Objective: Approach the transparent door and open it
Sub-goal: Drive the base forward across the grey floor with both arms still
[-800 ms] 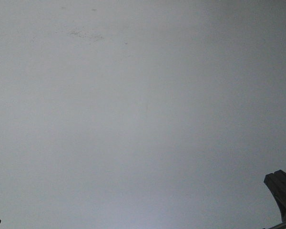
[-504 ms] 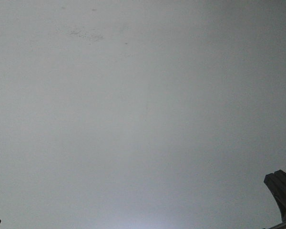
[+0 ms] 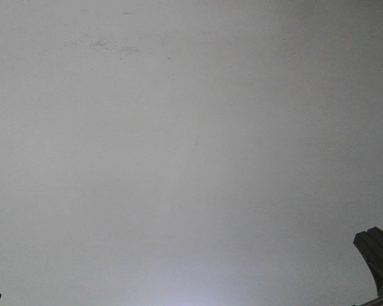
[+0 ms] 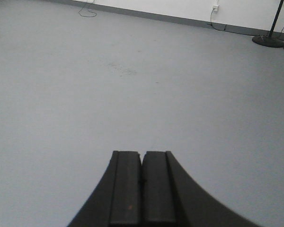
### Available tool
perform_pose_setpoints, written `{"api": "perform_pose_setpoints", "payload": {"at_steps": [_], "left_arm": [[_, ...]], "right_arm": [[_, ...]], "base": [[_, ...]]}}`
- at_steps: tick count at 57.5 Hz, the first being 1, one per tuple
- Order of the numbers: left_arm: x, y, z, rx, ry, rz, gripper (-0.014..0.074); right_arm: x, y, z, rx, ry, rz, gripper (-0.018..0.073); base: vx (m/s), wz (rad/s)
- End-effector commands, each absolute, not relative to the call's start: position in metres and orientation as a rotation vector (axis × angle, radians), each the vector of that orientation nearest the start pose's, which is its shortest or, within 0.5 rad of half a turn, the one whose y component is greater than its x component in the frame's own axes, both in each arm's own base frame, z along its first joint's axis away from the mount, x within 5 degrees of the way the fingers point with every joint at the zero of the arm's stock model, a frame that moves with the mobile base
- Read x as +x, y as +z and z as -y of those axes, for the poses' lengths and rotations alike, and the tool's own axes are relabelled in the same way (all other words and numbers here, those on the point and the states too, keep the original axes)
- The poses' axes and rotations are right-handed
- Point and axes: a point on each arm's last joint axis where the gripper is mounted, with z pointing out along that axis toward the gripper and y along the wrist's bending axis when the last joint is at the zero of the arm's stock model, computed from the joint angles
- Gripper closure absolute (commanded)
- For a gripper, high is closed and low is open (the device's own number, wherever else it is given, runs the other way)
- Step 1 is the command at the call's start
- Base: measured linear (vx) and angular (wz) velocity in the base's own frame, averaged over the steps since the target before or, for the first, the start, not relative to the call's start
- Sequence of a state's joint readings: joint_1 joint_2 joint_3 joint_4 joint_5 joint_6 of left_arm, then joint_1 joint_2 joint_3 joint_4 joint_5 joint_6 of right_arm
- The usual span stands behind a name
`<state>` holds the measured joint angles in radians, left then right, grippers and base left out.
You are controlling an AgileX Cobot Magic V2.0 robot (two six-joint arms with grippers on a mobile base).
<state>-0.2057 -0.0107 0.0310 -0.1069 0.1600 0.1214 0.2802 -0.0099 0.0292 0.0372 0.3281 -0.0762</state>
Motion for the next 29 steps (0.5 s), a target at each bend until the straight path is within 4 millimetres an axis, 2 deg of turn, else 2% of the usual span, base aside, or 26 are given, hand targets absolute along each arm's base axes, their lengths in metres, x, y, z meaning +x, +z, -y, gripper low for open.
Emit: {"api": "perform_pose_setpoints", "payload": {"at_steps": [1,29], "left_arm": [[0.0548,0.1945,0.0124,0.174,-0.167,-1.562,0.0603],[0.0548,0.1945,0.0124,0.174,-0.167,-1.562,0.0603]], "right_arm": [[0.0525,0.1804,-0.0157,-0.293,0.171,-1.723,0.0565],[0.0525,0.1804,-0.0157,-0.293,0.171,-1.723,0.0565]], "base": [[0.02,0.01],[0.07,0.06]]}}
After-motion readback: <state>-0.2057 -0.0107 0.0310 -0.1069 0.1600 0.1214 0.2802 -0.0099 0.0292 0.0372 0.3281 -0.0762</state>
